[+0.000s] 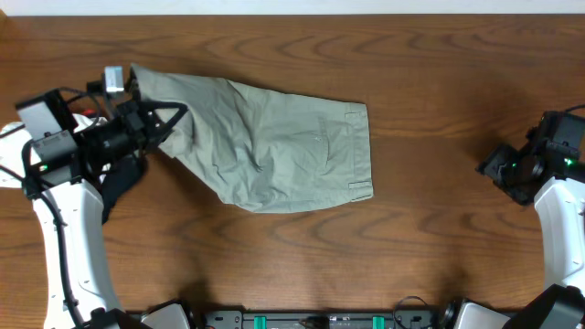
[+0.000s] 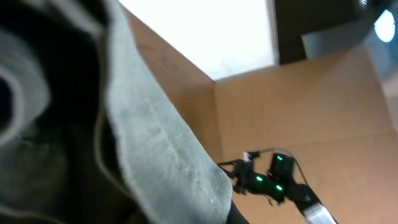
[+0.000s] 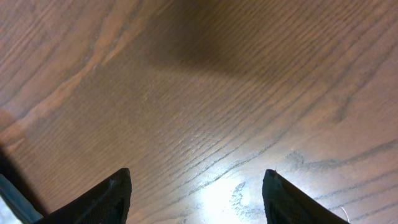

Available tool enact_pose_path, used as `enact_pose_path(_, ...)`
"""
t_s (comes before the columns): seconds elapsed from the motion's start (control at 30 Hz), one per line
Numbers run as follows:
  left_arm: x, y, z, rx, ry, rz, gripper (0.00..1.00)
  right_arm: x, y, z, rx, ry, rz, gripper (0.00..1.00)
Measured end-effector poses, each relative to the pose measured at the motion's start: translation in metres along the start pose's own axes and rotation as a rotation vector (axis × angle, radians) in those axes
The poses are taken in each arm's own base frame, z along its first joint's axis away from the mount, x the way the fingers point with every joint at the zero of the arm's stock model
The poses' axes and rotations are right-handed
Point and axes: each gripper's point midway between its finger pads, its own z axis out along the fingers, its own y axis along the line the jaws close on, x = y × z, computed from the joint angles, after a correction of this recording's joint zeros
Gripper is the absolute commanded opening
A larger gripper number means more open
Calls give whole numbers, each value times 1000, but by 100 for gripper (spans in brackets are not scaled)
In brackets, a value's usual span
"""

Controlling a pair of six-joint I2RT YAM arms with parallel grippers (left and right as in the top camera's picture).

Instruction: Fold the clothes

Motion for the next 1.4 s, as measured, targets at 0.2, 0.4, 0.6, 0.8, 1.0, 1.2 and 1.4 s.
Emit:
enact_pose_path(0.2,7,-22,21,64,63,-12,6,0,0,0,0,1,0,65)
enact_pose_path(0.4,29,-34,44,83,152,-47,6,0,0,0,1,2,0,65)
enact_pose_path(0.6,52,-28,69,7,200,-93,6,0,0,0,1,2,0,65)
enact_pose_path(0.8,80,-12,98,-146,230,-62,6,1,0,0,0,2,0,65)
enact_pose_path(1.0,107,3,123,-318,233,26,6,1,0,0,-2,3,0,65)
enact_pose_path(1.2,125,30,145,-474,238,92,6,1,1,0,-7,5,0,65)
enact_pose_path(1.4,140,65,174,-556,269,64,6,1,2,0,-9,6,0,65)
